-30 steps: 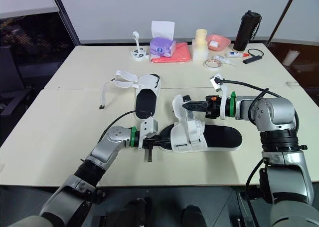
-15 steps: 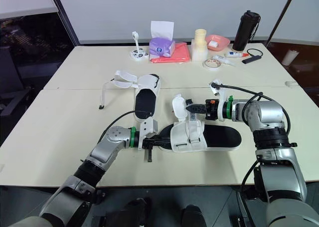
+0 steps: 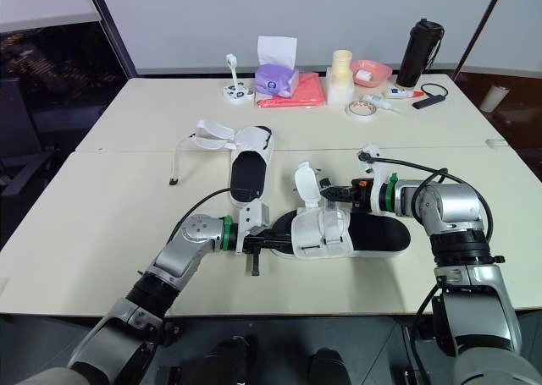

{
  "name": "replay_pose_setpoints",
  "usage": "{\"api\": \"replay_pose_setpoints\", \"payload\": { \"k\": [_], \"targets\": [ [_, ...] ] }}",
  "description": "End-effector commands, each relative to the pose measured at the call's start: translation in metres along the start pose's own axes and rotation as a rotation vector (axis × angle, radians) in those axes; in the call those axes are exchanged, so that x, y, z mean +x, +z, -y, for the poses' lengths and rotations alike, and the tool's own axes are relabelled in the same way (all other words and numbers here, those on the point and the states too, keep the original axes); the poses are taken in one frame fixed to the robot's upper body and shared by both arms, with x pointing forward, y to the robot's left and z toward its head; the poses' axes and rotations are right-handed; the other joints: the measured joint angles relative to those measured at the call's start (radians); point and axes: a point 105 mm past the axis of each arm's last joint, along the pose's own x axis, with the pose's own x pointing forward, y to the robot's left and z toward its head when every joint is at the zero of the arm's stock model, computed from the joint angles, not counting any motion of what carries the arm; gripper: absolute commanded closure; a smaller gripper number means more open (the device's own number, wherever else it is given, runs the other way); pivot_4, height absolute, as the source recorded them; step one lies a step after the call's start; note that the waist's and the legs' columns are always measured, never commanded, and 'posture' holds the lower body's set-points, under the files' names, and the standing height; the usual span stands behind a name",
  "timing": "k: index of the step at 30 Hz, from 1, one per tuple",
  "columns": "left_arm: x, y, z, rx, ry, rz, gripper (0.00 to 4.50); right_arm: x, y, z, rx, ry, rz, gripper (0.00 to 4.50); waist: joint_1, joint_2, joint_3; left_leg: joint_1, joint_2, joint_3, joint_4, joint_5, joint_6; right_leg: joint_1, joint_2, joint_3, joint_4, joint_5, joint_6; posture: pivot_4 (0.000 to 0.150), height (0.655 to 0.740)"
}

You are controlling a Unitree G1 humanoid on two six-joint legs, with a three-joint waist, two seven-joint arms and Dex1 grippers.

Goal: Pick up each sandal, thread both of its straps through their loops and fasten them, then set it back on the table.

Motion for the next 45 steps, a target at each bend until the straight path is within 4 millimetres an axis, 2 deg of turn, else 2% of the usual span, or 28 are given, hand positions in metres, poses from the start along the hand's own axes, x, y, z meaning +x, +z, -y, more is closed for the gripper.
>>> {"api": "replay_pose_setpoints", "payload": {
  "k": [1,4,5,7,13,18,24,27,30,35,38,42,45],
  "targets": [
    [0.004,-0.013,0.009,-0.027,-0.029,-0.044,4.50,-0.007,-0.008,0.012,0.037,-0.081,-0.016,4.45,0.002,0.000,0.000,0.000,0.000,0.000,0.000,0.000,0.000,0.000,0.000,0.000,0.000,0.000,0.000,0.150,0.7400],
    [0.005,-0.013,0.008,-0.025,-0.030,-0.043,4.50,-0.006,-0.014,0.013,0.038,-0.101,-0.031,4.45,0.004,0.000,0.000,0.000,0.000,0.000,0.000,0.000,0.000,0.000,0.000,0.000,0.000,0.000,0.000,0.150,0.7400],
    [0.005,-0.013,0.008,-0.024,-0.031,-0.043,4.50,-0.005,-0.016,0.014,0.034,-0.109,-0.037,4.19,0.004,0.000,0.000,0.000,0.000,0.000,0.000,0.000,0.000,0.000,0.000,0.000,0.000,0.000,0.000,0.150,0.7400],
    [0.005,-0.012,0.008,-0.024,-0.031,-0.043,4.50,-0.005,-0.016,0.015,0.028,-0.122,-0.035,3.54,0.004,0.000,0.000,0.000,0.000,0.000,0.000,0.000,0.000,0.000,0.000,0.000,0.000,0.000,0.000,0.150,0.7400],
    [0.004,-0.013,0.007,-0.023,-0.029,-0.044,4.50,-0.011,-0.006,0.024,-0.047,-0.208,-0.005,0.76,0.002,0.000,0.000,0.000,0.000,0.000,0.000,0.000,0.000,0.000,0.000,0.000,0.000,0.000,0.000,0.150,0.7400],
    [0.004,-0.013,0.007,-0.026,-0.025,-0.045,4.50,-0.013,0.001,0.027,-0.193,-0.266,-0.016,0.76,0.002,0.000,0.000,0.000,-0.001,0.000,0.000,0.000,0.000,0.000,0.000,0.000,0.000,0.000,0.000,0.150,0.7400],
    [0.004,-0.013,0.006,-0.027,-0.022,-0.042,4.50,-0.005,0.006,0.029,-0.416,-0.311,-0.069,0.76,0.000,0.000,0.000,0.000,-0.001,0.000,0.000,0.000,0.000,0.000,0.000,0.000,0.000,0.000,0.000,0.150,0.7400],
    [0.005,-0.012,0.007,-0.028,-0.021,-0.040,4.50,-0.002,0.012,0.031,-0.467,-0.322,-0.074,0.76,0.000,0.000,0.000,0.000,-0.001,0.000,0.000,0.000,0.000,0.000,0.000,0.000,0.000,0.000,0.000,0.150,0.7400],
    [0.005,-0.012,0.007,-0.033,-0.017,-0.037,4.50,-0.008,0.021,0.036,-0.504,-0.366,-0.079,0.76,0.001,0.000,0.000,0.000,-0.001,0.000,0.000,0.000,0.000,0.000,0.000,0.000,0.000,0.000,0.000,0.150,0.7400],
    [0.004,-0.013,0.007,-0.038,-0.012,-0.035,4.50,-0.025,0.064,0.023,-0.459,-0.345,0.049,0.76,0.000,0.001,0.000,0.000,-0.001,0.000,0.000,0.000,0.000,0.000,0.000,0.000,0.000,0.000,0.000,0.150,0.7400],
    [0.004,-0.013,0.007,-0.037,-0.010,-0.034,4.50,-0.030,0.090,0.002,-0.239,-0.203,0.163,0.76,0.000,0.001,0.000,0.000,-0.001,0.000,0.000,0.000,0.000,0.000,0.000,0.000,0.000,0.000,0.000,0.150,0.7400],
    [0.004,-0.012,0.007,-0.034,-0.011,-0.033,4.50,-0.027,0.089,-0.018,-0.091,-0.059,0.146,0.76,0.004,0.000,0.000,0.000,0.000,-0.001,-0.001,0.000,0.000,0.000,0.000,0.000,0.000,0.000,0.000,0.150,0.7400],
    [0.004,-0.013,0.008,-0.031,-0.018,-0.037,4.50,-0.019,0.068,-0.029,0.018,0.035,0.063,0.76,0.003,0.000,0.000,0.000,-0.001,-0.001,-0.001,0.000,0.000,0.000,0.000,0.000,-0.001,0.000,0.000,0.150,0.7400]
  ]
}}
